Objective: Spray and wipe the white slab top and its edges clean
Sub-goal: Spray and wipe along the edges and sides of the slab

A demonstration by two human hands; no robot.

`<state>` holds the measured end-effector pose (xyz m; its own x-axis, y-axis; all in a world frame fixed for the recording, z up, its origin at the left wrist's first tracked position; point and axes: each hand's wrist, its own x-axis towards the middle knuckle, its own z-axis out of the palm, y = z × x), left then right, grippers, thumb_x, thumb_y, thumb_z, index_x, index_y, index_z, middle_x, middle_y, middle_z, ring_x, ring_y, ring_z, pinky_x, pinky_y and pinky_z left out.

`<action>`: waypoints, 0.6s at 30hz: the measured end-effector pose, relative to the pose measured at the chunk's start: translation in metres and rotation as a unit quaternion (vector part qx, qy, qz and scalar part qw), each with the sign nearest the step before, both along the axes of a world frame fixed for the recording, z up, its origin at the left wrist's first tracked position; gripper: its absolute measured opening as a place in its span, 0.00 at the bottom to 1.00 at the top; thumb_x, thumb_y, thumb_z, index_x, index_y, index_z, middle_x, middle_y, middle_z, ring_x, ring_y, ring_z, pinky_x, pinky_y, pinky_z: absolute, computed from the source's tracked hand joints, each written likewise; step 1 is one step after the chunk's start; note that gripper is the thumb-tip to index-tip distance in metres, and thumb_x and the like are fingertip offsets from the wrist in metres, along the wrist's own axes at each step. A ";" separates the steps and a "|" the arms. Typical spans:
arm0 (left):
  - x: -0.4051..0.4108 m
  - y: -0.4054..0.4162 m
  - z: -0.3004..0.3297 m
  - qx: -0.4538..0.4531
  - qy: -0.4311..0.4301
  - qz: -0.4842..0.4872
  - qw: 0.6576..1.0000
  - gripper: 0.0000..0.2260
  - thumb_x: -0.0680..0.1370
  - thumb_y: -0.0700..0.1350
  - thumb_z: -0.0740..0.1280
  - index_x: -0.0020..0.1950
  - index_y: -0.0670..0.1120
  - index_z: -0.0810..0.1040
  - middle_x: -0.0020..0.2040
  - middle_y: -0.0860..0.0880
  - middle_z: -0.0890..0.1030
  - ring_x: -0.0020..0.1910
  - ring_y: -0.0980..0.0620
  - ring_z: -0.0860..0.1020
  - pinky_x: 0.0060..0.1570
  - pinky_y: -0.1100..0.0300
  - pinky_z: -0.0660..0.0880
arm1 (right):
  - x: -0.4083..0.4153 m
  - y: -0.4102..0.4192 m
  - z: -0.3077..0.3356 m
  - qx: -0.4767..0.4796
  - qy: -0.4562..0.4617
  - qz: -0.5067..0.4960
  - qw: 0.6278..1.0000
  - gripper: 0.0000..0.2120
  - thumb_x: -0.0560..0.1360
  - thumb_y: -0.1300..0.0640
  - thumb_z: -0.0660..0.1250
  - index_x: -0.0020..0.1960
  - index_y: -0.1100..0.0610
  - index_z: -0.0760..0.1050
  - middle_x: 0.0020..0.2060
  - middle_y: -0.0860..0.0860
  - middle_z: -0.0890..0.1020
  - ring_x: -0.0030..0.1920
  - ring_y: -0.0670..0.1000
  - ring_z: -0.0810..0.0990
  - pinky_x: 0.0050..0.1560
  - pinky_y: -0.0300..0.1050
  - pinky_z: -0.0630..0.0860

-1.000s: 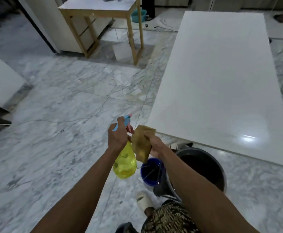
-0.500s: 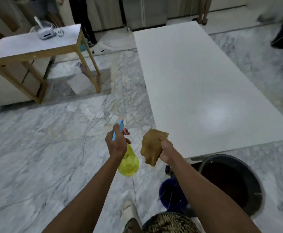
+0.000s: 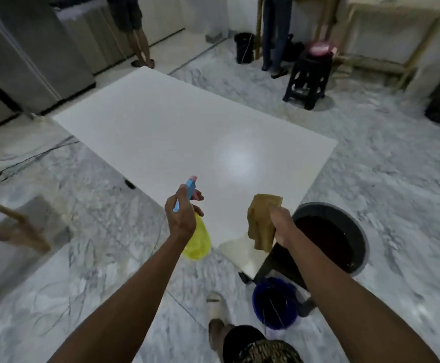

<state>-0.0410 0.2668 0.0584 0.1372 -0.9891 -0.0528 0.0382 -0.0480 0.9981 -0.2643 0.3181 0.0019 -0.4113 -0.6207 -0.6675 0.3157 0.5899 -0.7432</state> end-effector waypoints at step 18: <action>-0.059 -0.139 -0.103 -0.052 -0.021 -0.226 0.972 0.17 0.83 0.55 0.57 0.56 0.56 0.86 0.43 0.55 0.89 0.42 0.54 0.85 0.40 0.47 0.80 | 0.084 -0.055 -0.109 0.061 0.514 0.197 0.833 0.25 0.73 0.55 0.63 0.71 0.56 0.73 0.68 0.57 0.77 0.71 0.58 0.71 0.69 0.64 0.64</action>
<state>-0.1005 0.1280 -0.0448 -0.3135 -0.9484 0.0469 -0.0046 0.0509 0.9987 -0.1807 0.2634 -0.1073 -0.5855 -0.7953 -0.1571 -0.6850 0.5891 -0.4287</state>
